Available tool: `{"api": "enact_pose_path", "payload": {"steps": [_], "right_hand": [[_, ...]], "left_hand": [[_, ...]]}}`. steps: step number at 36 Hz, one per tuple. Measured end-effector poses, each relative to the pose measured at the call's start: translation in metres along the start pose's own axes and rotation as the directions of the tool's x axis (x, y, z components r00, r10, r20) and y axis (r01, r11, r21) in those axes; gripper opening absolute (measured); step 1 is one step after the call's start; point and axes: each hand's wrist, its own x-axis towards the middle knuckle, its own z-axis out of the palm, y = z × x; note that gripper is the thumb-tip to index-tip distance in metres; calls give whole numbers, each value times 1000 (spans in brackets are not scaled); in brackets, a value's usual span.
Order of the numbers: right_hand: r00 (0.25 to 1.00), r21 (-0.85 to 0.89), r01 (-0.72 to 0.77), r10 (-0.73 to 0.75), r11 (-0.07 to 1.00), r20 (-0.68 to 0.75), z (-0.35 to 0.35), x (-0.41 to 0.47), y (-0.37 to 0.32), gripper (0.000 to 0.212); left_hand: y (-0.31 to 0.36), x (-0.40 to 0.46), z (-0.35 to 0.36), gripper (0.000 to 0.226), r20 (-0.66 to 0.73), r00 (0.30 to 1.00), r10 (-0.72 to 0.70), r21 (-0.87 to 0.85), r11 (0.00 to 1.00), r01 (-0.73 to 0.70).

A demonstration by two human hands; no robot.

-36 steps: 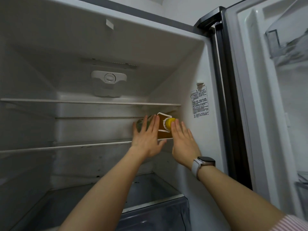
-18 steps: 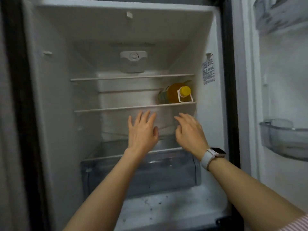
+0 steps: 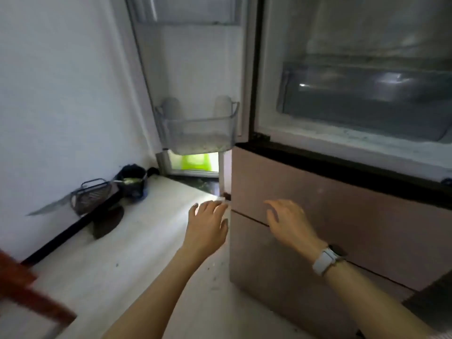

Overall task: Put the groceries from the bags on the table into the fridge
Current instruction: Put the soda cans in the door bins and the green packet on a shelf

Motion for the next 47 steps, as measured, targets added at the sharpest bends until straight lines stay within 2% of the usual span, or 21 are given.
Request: {"api": "enact_pose_path", "payload": {"steps": [2, 4, 7, 9, 13, 16, 19, 24, 33, 38, 41, 45, 47], "right_hand": [[991, -23, 68, -65, 997, 120, 42, -9, -29, 36], [954, -19, 143, -132, 990, 270, 81, -19, -62, 37], [896, 22, 231, -222, 973, 385, 135, -24, -122, 39], [868, 60, 293, -292, 954, 402, 162, -23, -163, 38], [777, 128, 443, -451, 887, 440, 213, -14, -278, 38], [713, 211, 503, -540, 838, 447, 246, -7, -365, 37], [657, 291, 537, -609, 792, 445, 271, 1, -445, 36], [620, 414, 504, -652, 758, 437, 304, 14, -549, 35], [591, 505, 503, -706, 701, 391, 357, 87, -672, 33], [546, 548, 549, -767, 631, 336, 393, 152, -741, 33], [527, 600, 563, -806, 569, 269, 405, 189, -786, 32], [479, 630, 600, -852, 492, 210, 419, 230, -849, 33], [416, 643, 629, -888, 438, 197, 428, 245, -883, 33]], "left_hand": [[-35, -49, -6, 35, 154, 977, -145, 38, 989, 140], [-69, -94, -18, 38, 269, 916, -298, 93, 955, 283], [-122, -154, -41, 40, 267, 841, -470, 155, 883, 443], [-153, -185, -57, 41, 243, 792, -560, 182, 828, 530], [-227, -248, -106, 41, 155, 646, -747, 211, 664, 717], [-286, -285, -146, 40, 96, 557, -825, 210, 564, 799], [-341, -314, -187, 39, 34, 484, -874, 205, 480, 853], [-417, -338, -245, 38, -57, 401, -914, 162, 388, 907], [-547, -331, -283, 36, -172, 319, -932, 34, 318, 947], [-623, -314, -300, 30, -292, 308, -905, 3, 322, 947], [-670, -297, -313, 29, -359, 263, -895, -4, 283, 959], [-728, -278, -322, 26, -385, 227, -895, -27, 257, 966], [-751, -273, -325, 27, -393, 214, -894, -35, 247, 968]]}}
